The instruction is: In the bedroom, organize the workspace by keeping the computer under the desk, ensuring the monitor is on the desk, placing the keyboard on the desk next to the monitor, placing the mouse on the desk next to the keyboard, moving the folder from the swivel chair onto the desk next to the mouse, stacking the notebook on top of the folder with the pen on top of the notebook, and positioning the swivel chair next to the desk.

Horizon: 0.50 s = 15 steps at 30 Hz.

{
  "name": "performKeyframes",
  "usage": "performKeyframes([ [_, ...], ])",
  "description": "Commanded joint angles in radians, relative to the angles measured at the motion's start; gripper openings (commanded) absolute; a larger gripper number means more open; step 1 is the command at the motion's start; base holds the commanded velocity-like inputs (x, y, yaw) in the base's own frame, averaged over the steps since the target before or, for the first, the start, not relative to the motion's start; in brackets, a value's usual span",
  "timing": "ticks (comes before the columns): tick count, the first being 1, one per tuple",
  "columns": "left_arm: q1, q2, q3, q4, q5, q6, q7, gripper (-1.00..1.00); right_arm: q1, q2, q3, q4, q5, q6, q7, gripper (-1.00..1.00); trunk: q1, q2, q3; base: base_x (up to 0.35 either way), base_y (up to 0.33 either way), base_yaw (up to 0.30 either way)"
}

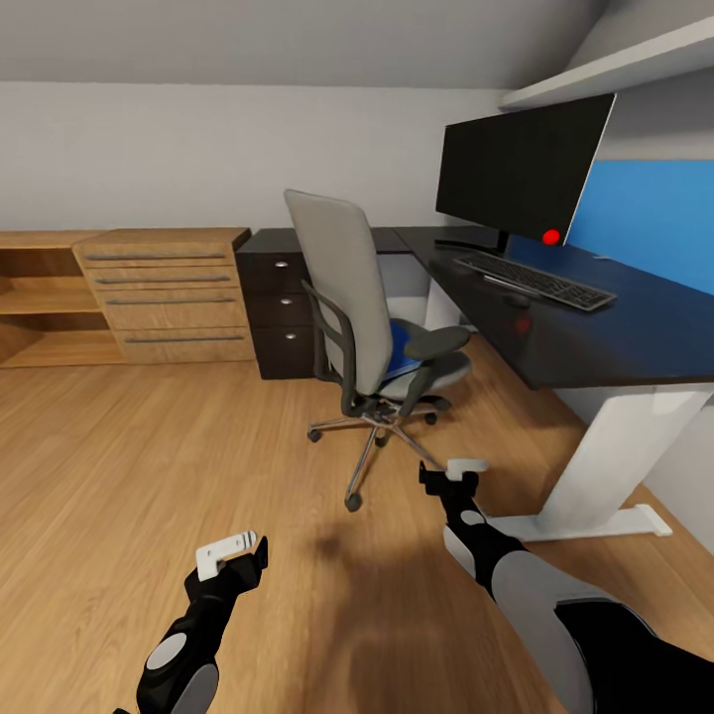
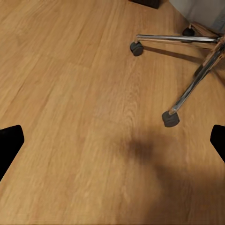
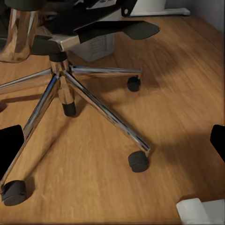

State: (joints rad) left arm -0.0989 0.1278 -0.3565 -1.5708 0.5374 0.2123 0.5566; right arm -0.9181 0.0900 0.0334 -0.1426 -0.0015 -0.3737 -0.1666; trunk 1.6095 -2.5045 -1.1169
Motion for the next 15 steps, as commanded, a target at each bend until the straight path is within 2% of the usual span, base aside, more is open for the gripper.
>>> performKeyframes([
  [1,-0.001,0.001,-0.002,-0.002,0.005,0.003,0.008,1.00,-0.001,-0.001,-0.001,0.000,-0.007,0.020,-0.014,1.00,0.000,0.000,-0.001,0.067,0.000,0.000],
  [8,-0.001,0.001,0.001,-0.005,0.005,0.000,0.017,1.00,-0.004,-0.002,-0.016,-0.006,-0.055,0.067,-0.036,1.00,0.000,0.000,-0.001,0.025,0.000,0.000],
  [12,-0.001,0.001,0.000,-0.010,0.007,0.000,0.066,1.00,-0.005,-0.002,-0.023,-0.007,-0.066,0.071,-0.040,1.00,0.000,0.000,-0.001,0.005,0.000,0.000],
  [15,-0.001,0.001,0.000,-0.013,0.007,-0.001,0.087,1.00,-0.005,-0.004,-0.060,-0.007,-0.068,0.063,-0.041,1.00,0.000,0.000,-0.001,0.142,0.000,0.000],
])
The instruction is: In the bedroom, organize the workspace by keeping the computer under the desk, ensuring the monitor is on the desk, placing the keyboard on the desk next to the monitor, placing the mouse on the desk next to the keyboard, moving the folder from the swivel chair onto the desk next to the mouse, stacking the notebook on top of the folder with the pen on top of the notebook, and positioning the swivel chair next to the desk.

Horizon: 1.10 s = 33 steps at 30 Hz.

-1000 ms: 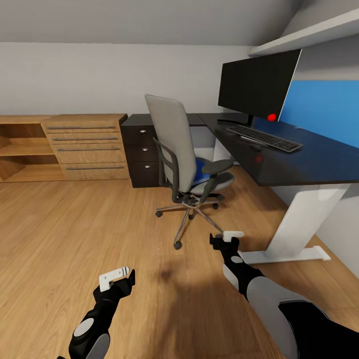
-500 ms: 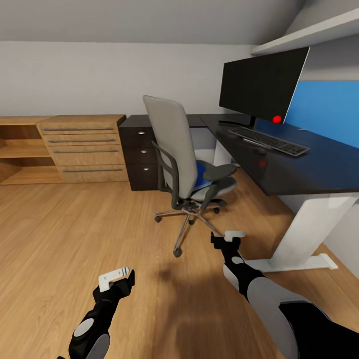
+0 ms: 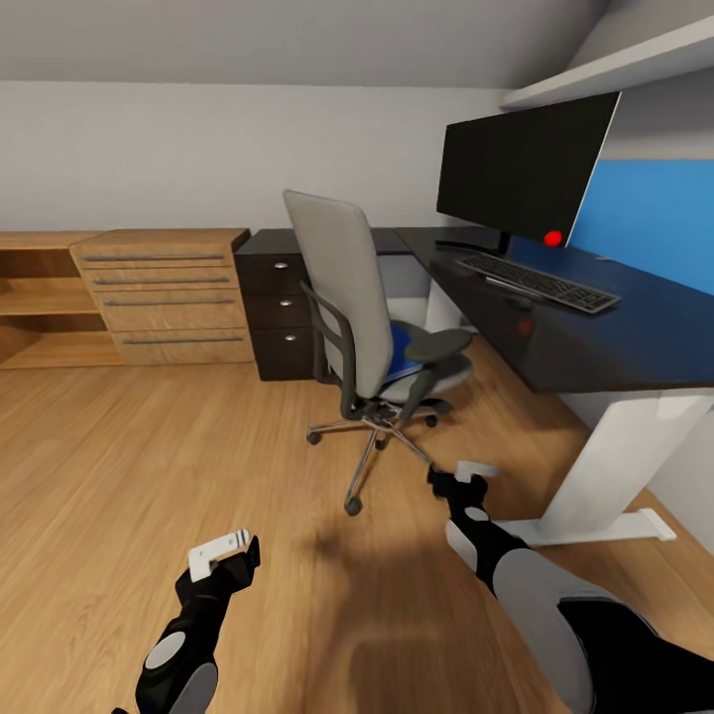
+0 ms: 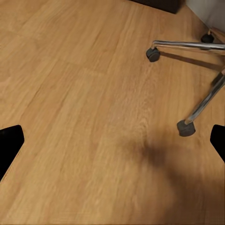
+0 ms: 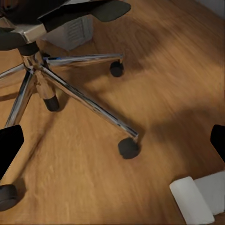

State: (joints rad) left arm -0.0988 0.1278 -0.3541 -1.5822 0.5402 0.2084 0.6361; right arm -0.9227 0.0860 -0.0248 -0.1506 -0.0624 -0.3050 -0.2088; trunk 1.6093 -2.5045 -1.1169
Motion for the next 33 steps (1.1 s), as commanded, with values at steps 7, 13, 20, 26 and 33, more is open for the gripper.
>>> performKeyframes([
  [7,-0.001,0.001,-0.004,-0.002,0.004,0.003,0.016,1.00,-0.001,-0.001,-0.143,0.002,-0.007,-0.034,-0.001,1.00,0.000,0.000,-0.001,0.287,0.000,0.000],
  [13,-0.001,0.000,-0.005,-0.001,0.003,0.004,0.017,1.00,-0.001,-0.001,-0.168,0.001,-0.005,-0.041,-0.001,1.00,0.000,0.000,-0.001,0.248,0.000,0.000],
  [20,-0.001,0.001,-0.005,0.003,0.003,0.005,0.016,1.00,-0.001,-0.002,-0.170,0.000,-0.001,-0.043,-0.001,1.00,0.000,0.000,-0.001,0.282,0.000,0.000],
  [26,-0.001,0.001,-0.005,0.005,0.004,0.005,0.016,1.00,-0.001,-0.002,-0.170,-0.001,0.002,-0.044,-0.001,1.00,0.000,0.000,-0.001,0.184,0.000,0.000],
  [33,-0.001,-0.001,-0.006,0.018,0.003,0.003,0.018,1.00,-0.001,-0.014,-0.170,-0.003,0.003,-0.064,-0.001,1.00,0.000,0.000,-0.001,0.181,-0.024,0.000],
])
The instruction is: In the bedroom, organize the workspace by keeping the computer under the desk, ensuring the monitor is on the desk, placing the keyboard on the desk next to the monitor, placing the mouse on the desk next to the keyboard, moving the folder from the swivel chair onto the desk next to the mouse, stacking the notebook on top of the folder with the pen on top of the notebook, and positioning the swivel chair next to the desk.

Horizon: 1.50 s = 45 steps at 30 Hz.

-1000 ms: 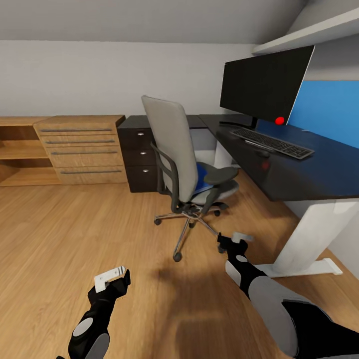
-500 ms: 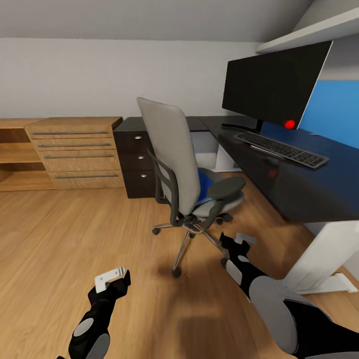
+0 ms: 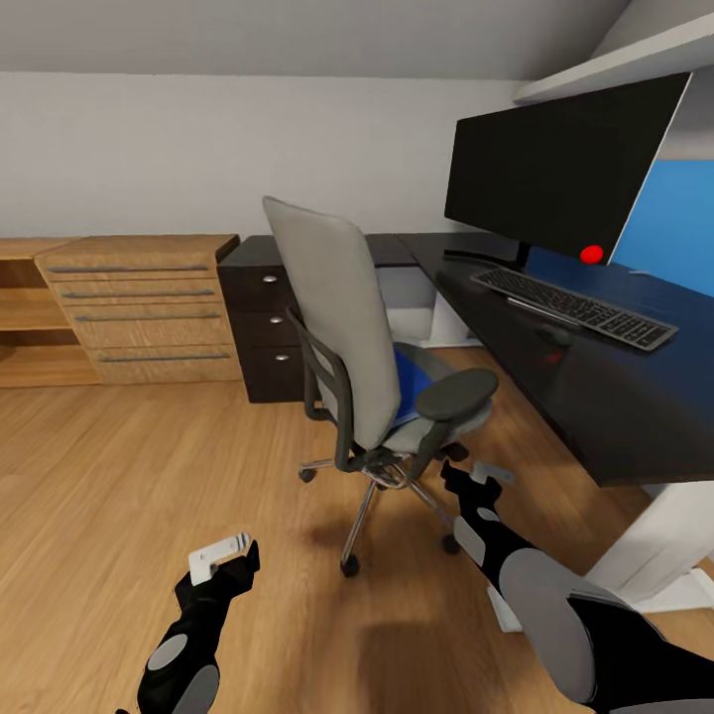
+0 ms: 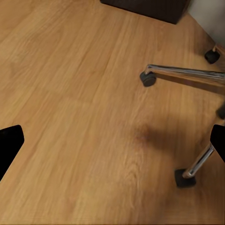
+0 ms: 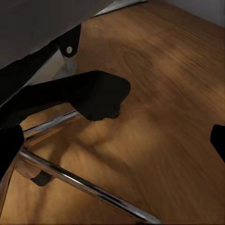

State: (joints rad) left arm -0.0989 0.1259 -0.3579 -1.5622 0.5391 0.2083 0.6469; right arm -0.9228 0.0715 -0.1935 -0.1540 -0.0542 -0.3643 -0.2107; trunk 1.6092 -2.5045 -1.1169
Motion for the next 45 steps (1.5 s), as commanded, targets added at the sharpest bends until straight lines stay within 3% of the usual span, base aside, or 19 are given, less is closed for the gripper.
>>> performKeyframes([
  [1,-0.001,0.001,-0.002,-0.001,0.004,0.003,0.008,1.00,-0.001,0.000,-0.001,0.001,-0.006,-0.006,0.001,1.00,0.000,0.000,-0.001,0.228,-0.045,0.000],
  [8,-0.001,0.001,-0.003,0.002,0.006,0.004,0.009,1.00,-0.001,-0.002,-0.001,0.001,-0.006,-0.013,0.001,1.00,0.000,0.000,-0.001,0.079,-0.015,0.000],
  [16,-0.001,0.001,-0.003,0.002,0.006,0.003,0.010,1.00,0.000,0.008,-0.001,0.006,-0.007,-0.077,0.002,1.00,0.000,0.000,-0.001,0.005,-0.001,0.000],
  [45,-0.001,0.000,-0.002,0.002,0.006,0.003,0.010,1.00,0.001,0.014,-0.001,0.010,-0.004,-0.081,0.002,1.00,0.000,0.000,-0.001,-0.056,0.000,0.006],
])
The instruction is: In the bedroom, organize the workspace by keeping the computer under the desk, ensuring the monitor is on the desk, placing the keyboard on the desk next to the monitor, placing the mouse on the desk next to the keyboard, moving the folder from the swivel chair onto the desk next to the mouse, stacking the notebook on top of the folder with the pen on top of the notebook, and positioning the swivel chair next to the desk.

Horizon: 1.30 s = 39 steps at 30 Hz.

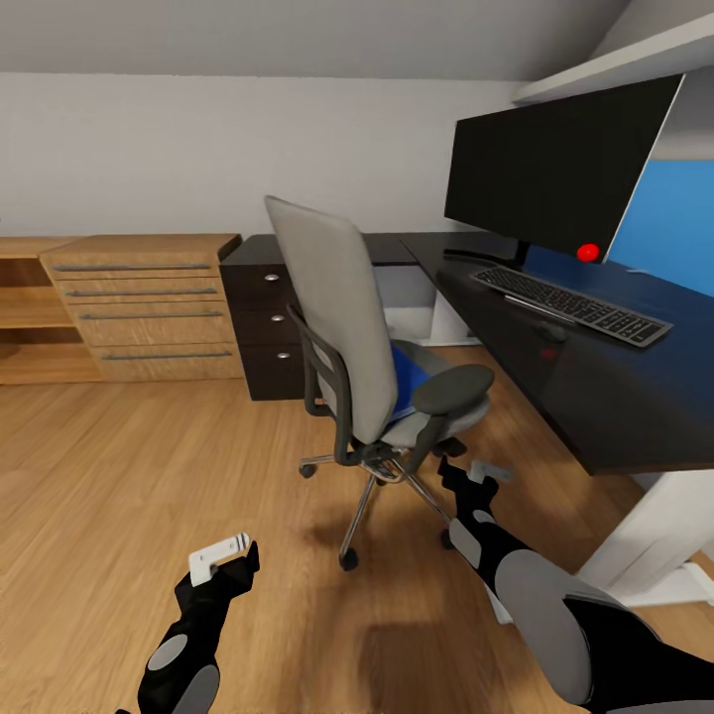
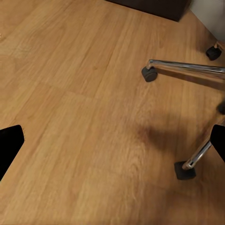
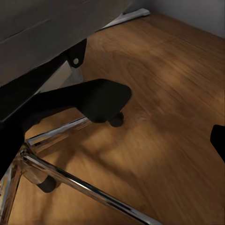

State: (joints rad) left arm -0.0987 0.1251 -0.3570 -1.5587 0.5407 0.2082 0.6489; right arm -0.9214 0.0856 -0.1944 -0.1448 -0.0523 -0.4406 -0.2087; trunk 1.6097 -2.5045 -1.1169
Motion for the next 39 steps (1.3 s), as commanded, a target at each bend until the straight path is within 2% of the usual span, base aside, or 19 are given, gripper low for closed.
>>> performKeyframes([
  [1,-0.001,0.001,-0.003,-0.001,0.004,0.003,0.008,1.00,-0.001,0.000,0.000,0.001,-0.005,-0.004,0.000,1.00,0.000,0.000,-0.001,-0.001,0.000,0.117],
  [39,-0.001,-0.001,-0.004,0.002,0.004,0.005,0.006,1.00,-0.001,0.013,0.000,0.001,-0.004,-0.004,0.000,1.00,0.000,0.000,-0.001,0.000,0.000,0.263],
])
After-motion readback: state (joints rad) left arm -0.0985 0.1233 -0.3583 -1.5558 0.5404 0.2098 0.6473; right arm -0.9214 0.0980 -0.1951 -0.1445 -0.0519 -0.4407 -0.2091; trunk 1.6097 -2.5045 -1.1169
